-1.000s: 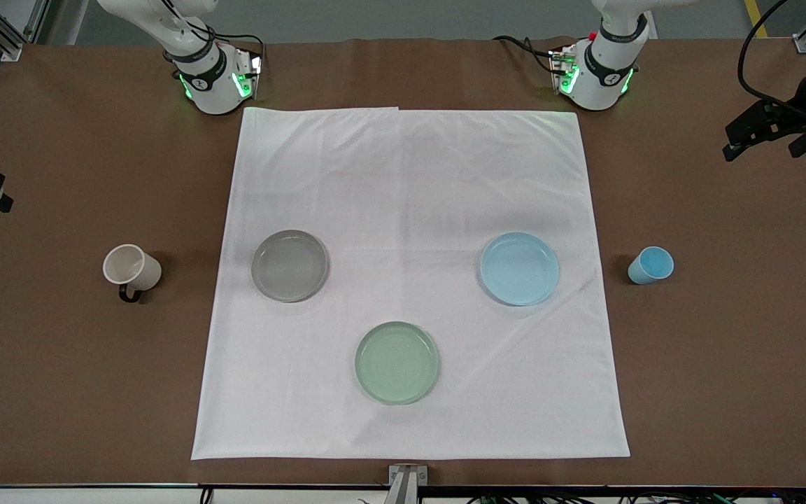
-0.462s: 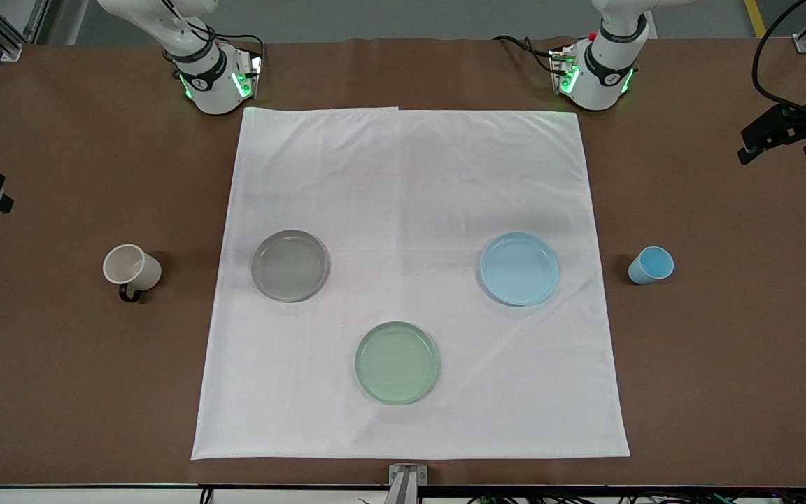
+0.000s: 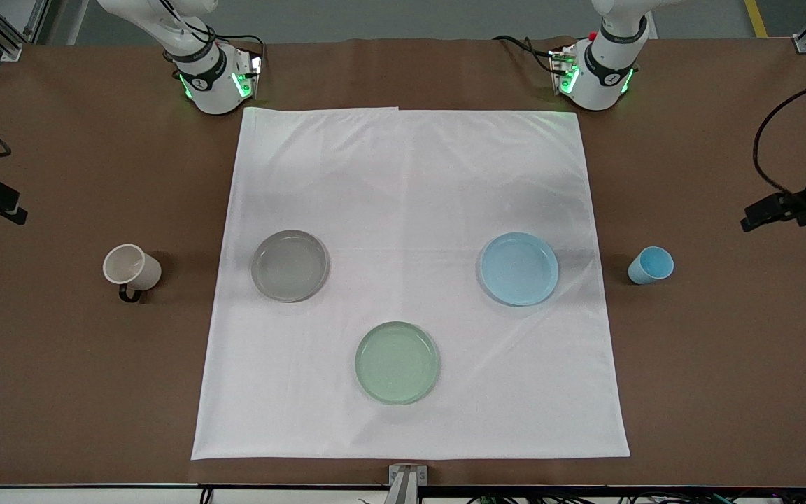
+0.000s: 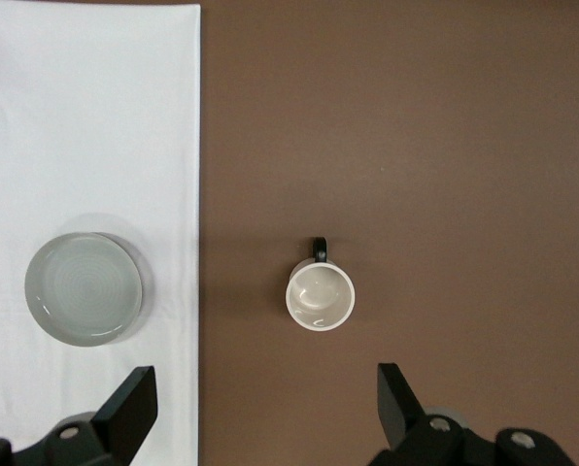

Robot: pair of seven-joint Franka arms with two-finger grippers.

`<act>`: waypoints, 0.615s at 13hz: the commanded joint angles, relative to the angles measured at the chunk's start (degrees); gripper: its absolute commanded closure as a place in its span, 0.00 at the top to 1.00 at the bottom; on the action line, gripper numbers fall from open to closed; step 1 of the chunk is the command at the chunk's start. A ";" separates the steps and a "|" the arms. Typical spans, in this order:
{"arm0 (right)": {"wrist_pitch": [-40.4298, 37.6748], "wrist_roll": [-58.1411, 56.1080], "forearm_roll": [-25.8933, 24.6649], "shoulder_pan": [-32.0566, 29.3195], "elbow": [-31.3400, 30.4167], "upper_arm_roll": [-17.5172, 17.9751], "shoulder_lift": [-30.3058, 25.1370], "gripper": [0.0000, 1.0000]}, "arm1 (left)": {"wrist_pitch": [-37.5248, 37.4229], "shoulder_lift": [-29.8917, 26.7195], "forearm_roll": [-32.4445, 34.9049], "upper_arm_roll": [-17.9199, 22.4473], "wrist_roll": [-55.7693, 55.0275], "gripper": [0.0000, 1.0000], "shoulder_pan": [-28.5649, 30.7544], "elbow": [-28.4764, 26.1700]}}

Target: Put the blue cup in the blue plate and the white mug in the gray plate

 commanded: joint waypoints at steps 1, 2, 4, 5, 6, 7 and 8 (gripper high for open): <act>1.33 0.22 -0.53 -0.91 -1.29 0.27 6.65 1.00 | 11.73 2.29 1.27 -0.30 0.24 1.00 1.06 -9.01; 4.29 0.05 -0.53 -1.87 -2.42 0.27 9.46 1.00 | 14.55 4.39 1.61 -0.30 0.24 0.99 1.24 -10.69; 14.64 -3.88 -0.35 -2.66 -9.07 0.36 11.33 1.00 | 16.08 8.44 2.14 -0.30 0.24 0.95 1.33 -11.67; 20.96 -6.78 -0.35 -3.02 -13.11 0.36 12.29 1.00 | 16.08 9.59 2.14 -0.30 0.24 0.91 1.42 -12.20; 25.89 -8.29 -0.35 -3.37 -15.59 0.36 13.61 1.00 | 16.08 10.82 2.14 -0.30 0.24 0.84 1.42 -12.99; 29.51 -9.18 -0.26 -3.63 -17.27 0.36 15.54 1.00 | 16.08 12.05 2.14 -0.30 0.24 0.79 1.42 -13.08; 31.90 -10.05 -0.09 -3.90 -17.63 0.36 17.47 1.00 | 16.16 13.02 2.14 -0.30 0.24 0.76 1.33 -13.17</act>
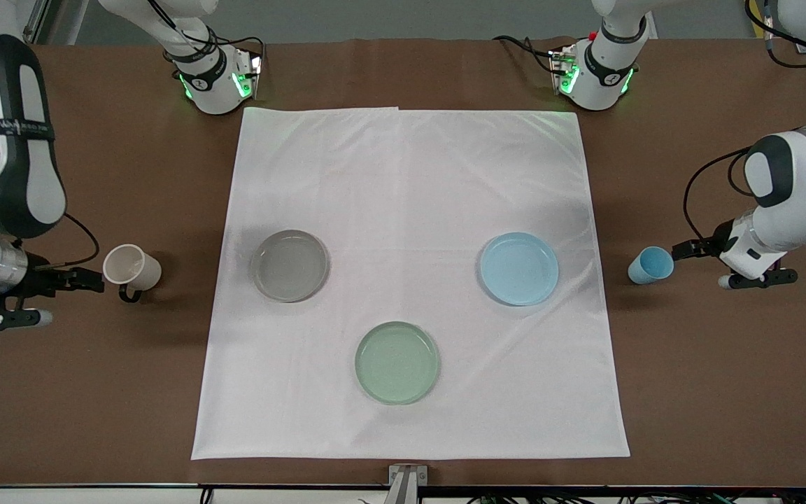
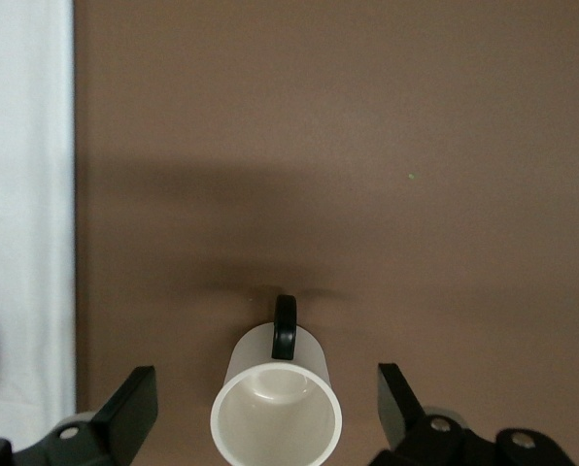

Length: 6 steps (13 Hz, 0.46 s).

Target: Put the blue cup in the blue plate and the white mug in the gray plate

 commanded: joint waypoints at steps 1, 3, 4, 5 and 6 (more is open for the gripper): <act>7.14 -2.39 0.11 -0.99 -3.96 0.53 2.17 1.00 | 0.62 2.06 1.44 -0.30 0.24 0.68 0.32 -0.44; 12.25 -2.39 0.20 -1.08 -6.51 0.61 3.85 1.00 | 2.89 4.00 1.71 -0.30 0.24 0.55 0.23 -0.44; 14.62 -2.39 0.20 -1.16 -8.01 0.61 4.29 1.00 | 3.86 4.79 1.71 -0.30 0.15 0.48 0.23 -0.44; 16.65 -2.39 0.28 -1.51 -9.33 0.70 4.82 1.00 | 4.83 5.58 1.71 -0.38 -0.11 0.37 0.23 -0.44; 17.89 -2.48 0.28 -1.52 -9.86 0.70 5.69 0.99 | 5.10 5.94 1.71 -0.38 -0.55 0.25 0.23 -0.35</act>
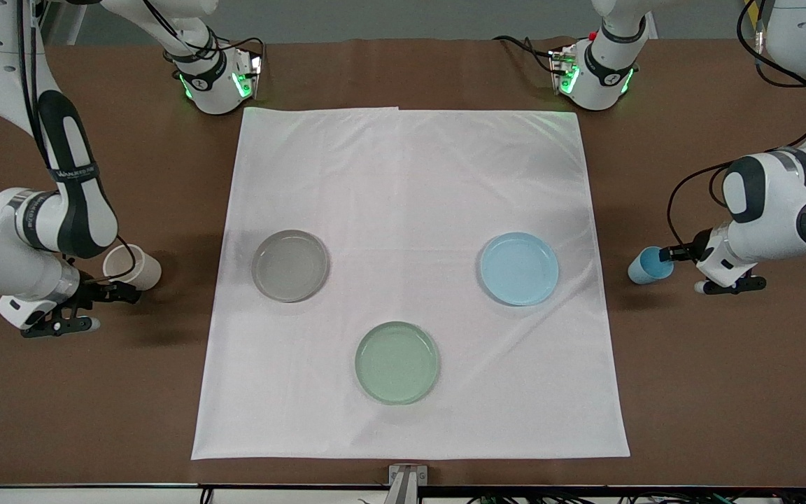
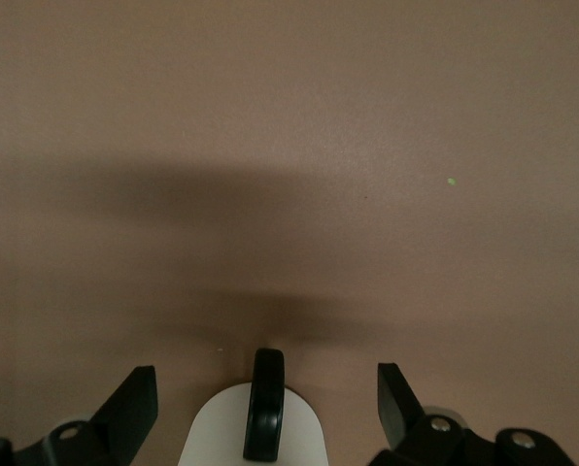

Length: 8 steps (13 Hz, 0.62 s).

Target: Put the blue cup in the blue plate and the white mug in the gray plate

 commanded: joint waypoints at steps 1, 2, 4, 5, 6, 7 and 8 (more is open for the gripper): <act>2.95 -1.64 0.23 -1.16 -2.54 0.71 0.73 0.98 | 1.52 0.72 1.47 -0.39 -0.73 0.14 0.25 -0.02; 3.22 -2.26 0.31 -1.24 -2.54 0.80 1.43 0.98 | 1.52 0.37 1.47 -0.56 -0.82 0.06 0.25 -0.11; 3.83 -3.05 0.31 -1.77 -2.54 0.89 2.49 0.97 | 0.91 -1.11 1.38 -1.00 -1.17 0.00 0.07 -0.11; 3.75 -3.05 0.40 -1.86 -2.62 0.89 2.49 0.96 | 0.04 -2.52 0.95 -2.05 -1.87 0.00 -0.10 -0.11; 3.75 -3.05 0.40 -1.86 -3.06 0.97 2.49 0.92 | -2.06 -3.92 0.77 -4.32 -4.75 0.00 -0.02 0.33; 3.75 -3.14 0.40 -1.95 -3.15 0.97 2.58 0.87 | -4.08 -4.89 0.77 -7.13 -9.65 0.00 -0.10 0.68; 3.66 -3.32 0.40 -1.95 -3.24 0.97 2.58 0.82 | -4.88 -5.16 0.77 -10.55 -15.35 0.00 -0.10 0.94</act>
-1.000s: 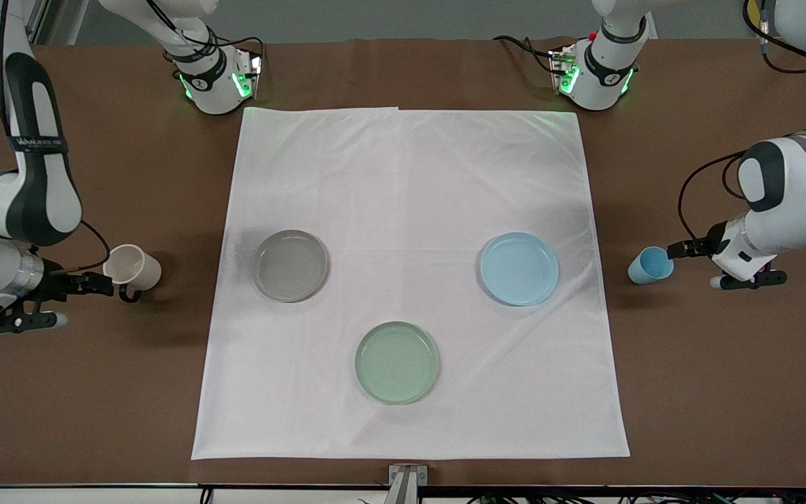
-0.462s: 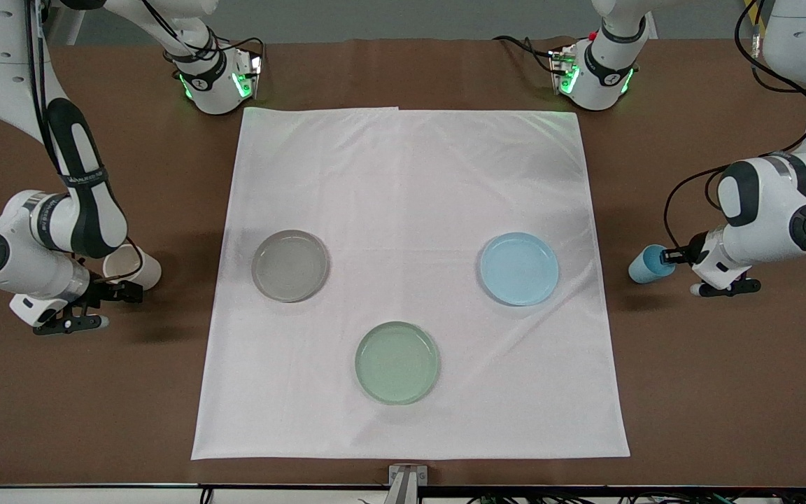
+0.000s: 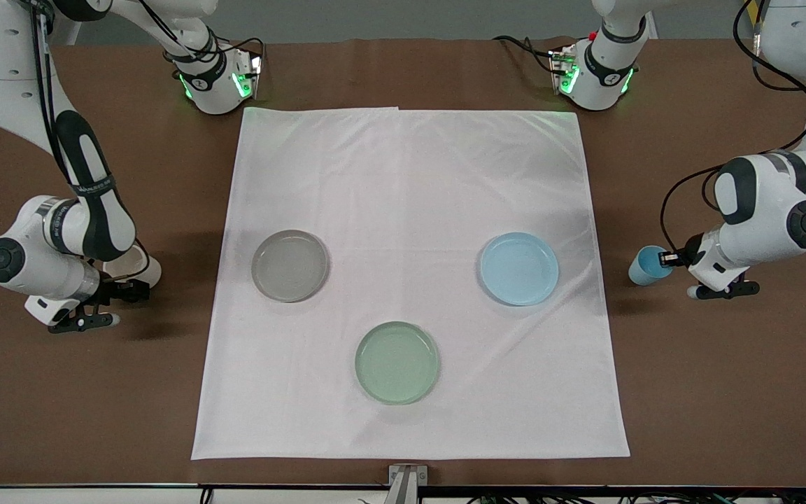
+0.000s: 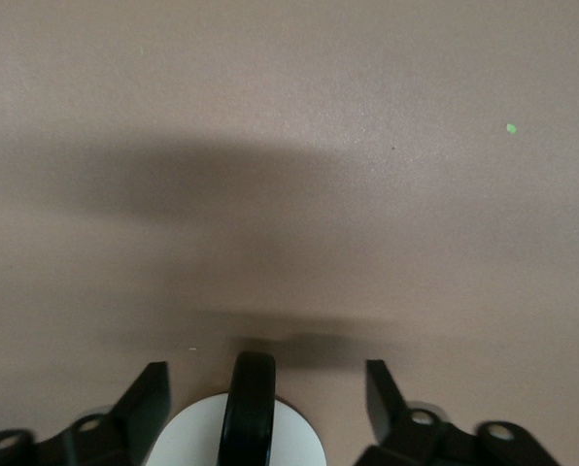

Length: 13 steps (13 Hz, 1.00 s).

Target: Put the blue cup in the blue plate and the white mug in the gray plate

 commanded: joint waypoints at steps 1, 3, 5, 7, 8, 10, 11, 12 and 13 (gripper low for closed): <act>0.59 -2.07 0.37 -1.28 -1.21 0.96 -0.55 0.77 | -2.99 -2.35 0.76 -8.51 -14.61 0.00 -0.33 -0.11; 0.33 -2.43 0.37 -1.28 -1.39 1.05 -0.55 0.66 | -2.90 -0.78 0.76 -12.13 -23.33 0.00 -2.60 0.32; 0.33 -2.61 0.37 -1.63 -1.30 1.66 -0.55 0.56 | -2.90 1.07 0.76 -12.58 -32.55 0.00 -8.38 1.81; 0.42 -2.61 0.37 -1.72 -1.21 1.84 -0.47 0.49 | -2.29 4.49 1.28 -12.50 -39.95 0.00 -12.79 3.83; 0.42 -2.43 0.37 -1.63 -1.21 1.84 -0.47 0.45 | -1.94 6.33 1.46 -12.41 -41.72 0.01 -14.55 4.80; 0.42 -2.43 0.46 -1.72 -1.12 2.02 -0.47 0.35 | -1.32 8.28 1.46 -12.32 -42.53 0.07 -15.36 5.16; 0.33 -2.43 0.37 -1.80 -0.95 2.02 -0.47 0.27 | -0.45 8.98 1.46 -12.32 -42.62 0.13 -15.36 5.07; 0.33 -2.43 0.37 -1.81 -0.86 2.11 -0.47 0.22 | -0.44 9.16 1.46 -12.32 -42.62 0.21 -15.27 5.16; 0.24 -2.35 0.37 -1.81 -0.51 2.11 -0.55 0.18 | -0.44 9.08 1.46 -12.23 -42.71 0.50 -15.09 5.77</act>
